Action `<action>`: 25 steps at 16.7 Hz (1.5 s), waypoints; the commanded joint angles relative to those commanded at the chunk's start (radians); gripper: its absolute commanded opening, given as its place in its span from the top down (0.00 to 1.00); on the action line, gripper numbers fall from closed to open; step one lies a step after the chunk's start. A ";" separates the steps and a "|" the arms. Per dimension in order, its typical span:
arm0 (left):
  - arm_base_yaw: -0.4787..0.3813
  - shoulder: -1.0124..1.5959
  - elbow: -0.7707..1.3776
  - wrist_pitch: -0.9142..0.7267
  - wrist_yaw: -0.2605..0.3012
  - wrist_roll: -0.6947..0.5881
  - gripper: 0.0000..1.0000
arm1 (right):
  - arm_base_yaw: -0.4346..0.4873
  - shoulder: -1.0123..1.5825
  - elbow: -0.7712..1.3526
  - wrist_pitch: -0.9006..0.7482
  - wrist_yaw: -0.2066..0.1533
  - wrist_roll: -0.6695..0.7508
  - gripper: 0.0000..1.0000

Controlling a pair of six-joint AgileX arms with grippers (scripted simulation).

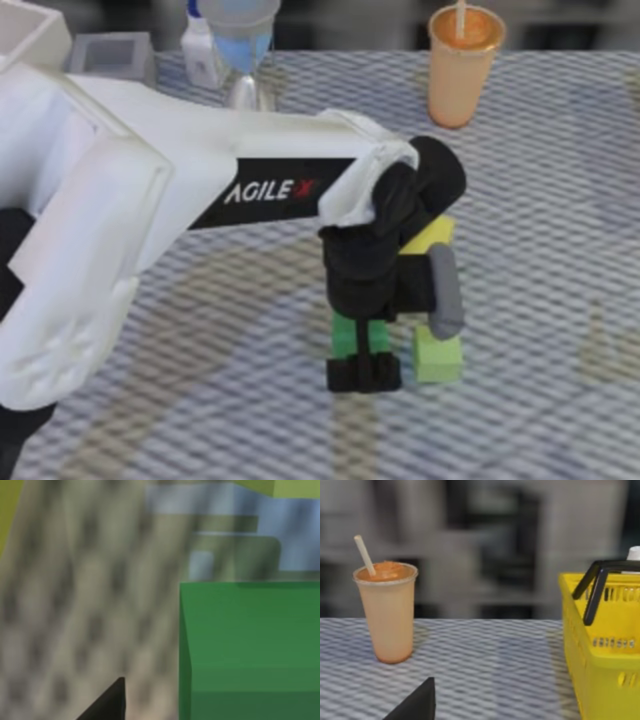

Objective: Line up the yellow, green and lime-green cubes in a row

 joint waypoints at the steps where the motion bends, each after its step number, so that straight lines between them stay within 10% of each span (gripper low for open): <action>1: 0.000 0.000 0.000 0.000 0.000 0.000 0.00 | 0.000 0.000 0.000 0.000 0.000 0.000 0.00; 13: 0.022 -0.081 0.153 -0.234 -0.001 -0.001 0.00 | 0.000 0.000 0.000 0.000 0.000 0.000 0.00; 25: 0.144 -0.345 -0.080 -0.087 -0.011 -0.092 0.00 | 0.080 0.278 0.283 -0.182 -0.003 -0.090 0.00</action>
